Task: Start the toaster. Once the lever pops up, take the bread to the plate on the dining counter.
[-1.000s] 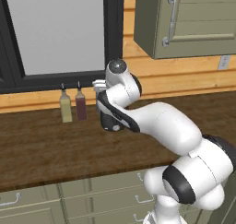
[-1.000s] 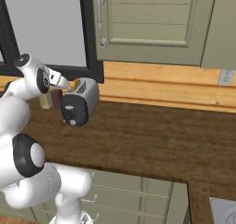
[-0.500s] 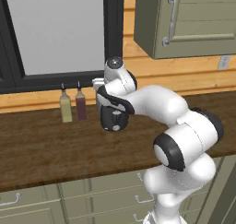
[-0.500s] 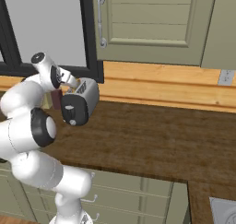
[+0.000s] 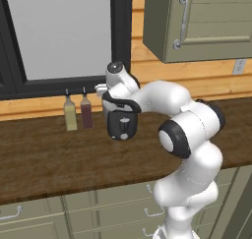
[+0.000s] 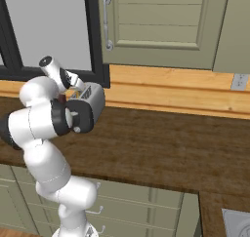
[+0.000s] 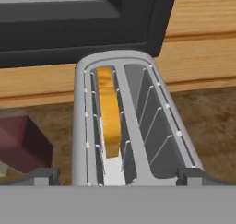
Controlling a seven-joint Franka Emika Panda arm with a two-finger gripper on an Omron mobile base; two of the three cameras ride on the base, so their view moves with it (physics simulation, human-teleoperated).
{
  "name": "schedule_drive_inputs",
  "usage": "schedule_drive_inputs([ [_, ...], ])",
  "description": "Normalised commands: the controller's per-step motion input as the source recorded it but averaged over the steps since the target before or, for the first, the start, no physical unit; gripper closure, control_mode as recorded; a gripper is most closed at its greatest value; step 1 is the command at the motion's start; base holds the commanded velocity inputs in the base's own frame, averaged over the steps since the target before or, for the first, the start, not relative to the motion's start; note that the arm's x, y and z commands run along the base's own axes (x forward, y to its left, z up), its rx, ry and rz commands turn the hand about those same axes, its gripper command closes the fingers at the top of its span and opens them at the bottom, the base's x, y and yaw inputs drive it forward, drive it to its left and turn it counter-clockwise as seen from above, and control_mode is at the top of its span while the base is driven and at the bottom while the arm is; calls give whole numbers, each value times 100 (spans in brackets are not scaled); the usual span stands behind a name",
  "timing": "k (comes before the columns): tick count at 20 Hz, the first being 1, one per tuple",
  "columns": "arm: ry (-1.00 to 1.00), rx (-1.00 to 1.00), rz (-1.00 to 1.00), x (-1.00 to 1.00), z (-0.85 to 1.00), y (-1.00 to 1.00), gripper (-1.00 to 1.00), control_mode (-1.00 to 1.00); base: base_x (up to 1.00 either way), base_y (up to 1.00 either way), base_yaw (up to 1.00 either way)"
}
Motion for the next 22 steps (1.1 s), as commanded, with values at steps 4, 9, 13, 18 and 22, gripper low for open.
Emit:
schedule_drive_inputs([
  [4,-1,-7,0,25,-30,8,-100,-100,0,0,0],
  [9,-3,-1,0,25,-28,0,-100,-100,0,0,0],
  [13,-2,0,0,34,-25,0,-100,-100,0,0,0],
  [18,-6,0,0,30,-17,-1,-100,-100,0,0,0],
  [22,-4,0,0,23,-16,-11,-100,-100,0,0,0],
])
